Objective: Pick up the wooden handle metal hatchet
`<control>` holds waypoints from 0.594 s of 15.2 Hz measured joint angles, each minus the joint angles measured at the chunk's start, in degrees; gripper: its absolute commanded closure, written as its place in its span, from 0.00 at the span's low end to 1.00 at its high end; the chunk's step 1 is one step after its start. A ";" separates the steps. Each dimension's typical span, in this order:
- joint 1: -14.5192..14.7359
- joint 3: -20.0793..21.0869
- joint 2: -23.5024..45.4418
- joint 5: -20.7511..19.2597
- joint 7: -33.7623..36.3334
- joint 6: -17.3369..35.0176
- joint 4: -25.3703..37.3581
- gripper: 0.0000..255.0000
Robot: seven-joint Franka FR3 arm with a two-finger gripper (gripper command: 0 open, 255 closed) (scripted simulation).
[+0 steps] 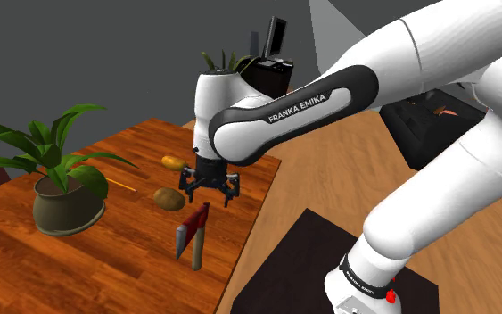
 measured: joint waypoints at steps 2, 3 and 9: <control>-1.61 1.95 4.68 -3.17 7.00 2.48 1.11 0.00; -2.07 2.51 6.74 -4.71 9.25 3.78 1.39 0.00; -2.64 3.07 12.16 -9.41 13.60 8.95 0.29 0.00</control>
